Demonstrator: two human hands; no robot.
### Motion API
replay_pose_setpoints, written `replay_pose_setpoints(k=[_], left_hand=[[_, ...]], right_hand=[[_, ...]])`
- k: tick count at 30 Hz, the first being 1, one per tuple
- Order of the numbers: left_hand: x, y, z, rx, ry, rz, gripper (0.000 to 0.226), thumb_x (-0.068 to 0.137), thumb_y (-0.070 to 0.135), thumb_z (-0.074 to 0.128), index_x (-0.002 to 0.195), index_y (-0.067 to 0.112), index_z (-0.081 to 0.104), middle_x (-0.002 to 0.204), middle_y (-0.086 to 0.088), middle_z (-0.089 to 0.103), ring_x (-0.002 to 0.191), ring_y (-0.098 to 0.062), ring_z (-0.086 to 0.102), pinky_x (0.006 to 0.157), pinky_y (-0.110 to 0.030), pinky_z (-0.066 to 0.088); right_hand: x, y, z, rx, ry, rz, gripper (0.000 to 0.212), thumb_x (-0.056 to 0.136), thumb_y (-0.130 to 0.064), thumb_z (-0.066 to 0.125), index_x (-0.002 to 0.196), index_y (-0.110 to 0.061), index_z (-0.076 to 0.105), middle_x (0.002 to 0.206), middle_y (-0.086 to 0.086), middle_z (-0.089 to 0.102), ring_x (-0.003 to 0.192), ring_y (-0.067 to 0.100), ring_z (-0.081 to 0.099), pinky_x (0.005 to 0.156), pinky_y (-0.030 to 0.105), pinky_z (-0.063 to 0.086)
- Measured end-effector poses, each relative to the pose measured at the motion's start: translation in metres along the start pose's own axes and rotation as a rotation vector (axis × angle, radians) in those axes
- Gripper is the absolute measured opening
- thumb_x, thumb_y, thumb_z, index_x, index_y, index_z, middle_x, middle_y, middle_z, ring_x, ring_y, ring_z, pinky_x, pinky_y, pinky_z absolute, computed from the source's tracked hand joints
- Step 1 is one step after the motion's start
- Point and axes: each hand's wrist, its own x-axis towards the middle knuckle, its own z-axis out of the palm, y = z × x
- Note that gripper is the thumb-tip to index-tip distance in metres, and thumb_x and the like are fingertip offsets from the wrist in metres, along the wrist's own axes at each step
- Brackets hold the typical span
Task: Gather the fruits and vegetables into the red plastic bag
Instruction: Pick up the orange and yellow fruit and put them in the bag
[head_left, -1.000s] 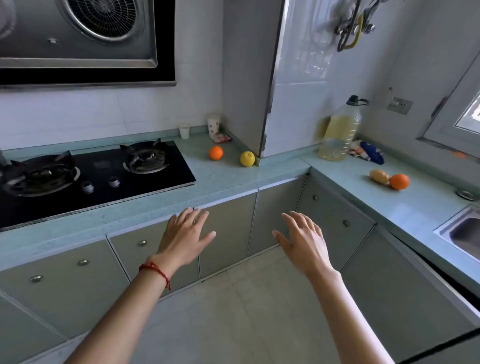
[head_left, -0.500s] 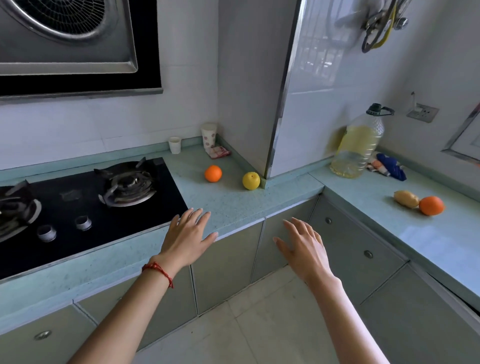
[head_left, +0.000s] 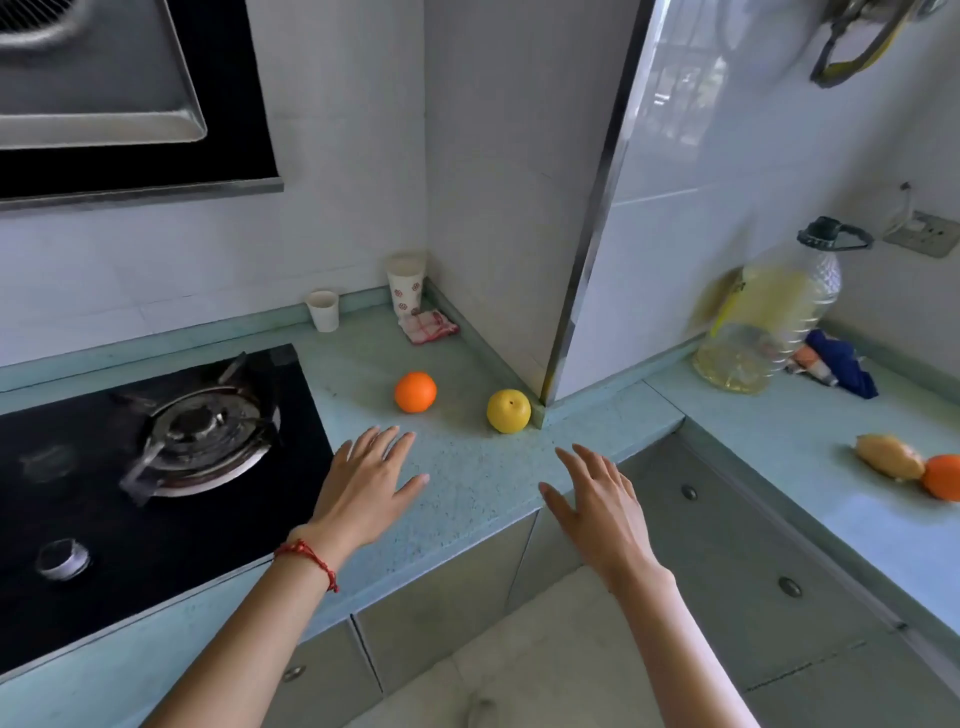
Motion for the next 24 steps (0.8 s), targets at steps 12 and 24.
replay_pose_setpoints(k=[12, 24], left_hand=[[0.116, -0.007, 0.037, -0.101, 0.014, -0.138, 0.089, 0.072, 0.064, 0.005, 0.141, 0.013, 0.03, 0.15, -0.009, 0.031, 0.139, -0.026, 0.025, 0.111, -0.043, 0.027], [0.209, -0.045, 0.076, -0.179, -0.023, -0.136, 0.065, 0.084, 0.049, 0.045, 0.134, 0.007, 0.04, 0.138, -0.019, 0.045, 0.125, -0.037, 0.045, 0.094, -0.048, 0.045]], right_hand=[[0.141, 0.041, 0.045, 0.056, -0.136, -0.086, 0.056, 0.091, -0.05, 0.038, 0.139, -0.021, 0.033, 0.148, 0.002, 0.035, 0.136, 0.02, 0.033, 0.109, 0.036, 0.03], [0.206, 0.039, 0.094, 0.126, -0.191, 0.027, 0.059, 0.089, -0.046, 0.048, 0.141, -0.025, 0.029, 0.15, 0.003, 0.031, 0.135, 0.023, 0.034, 0.103, 0.039, 0.04]])
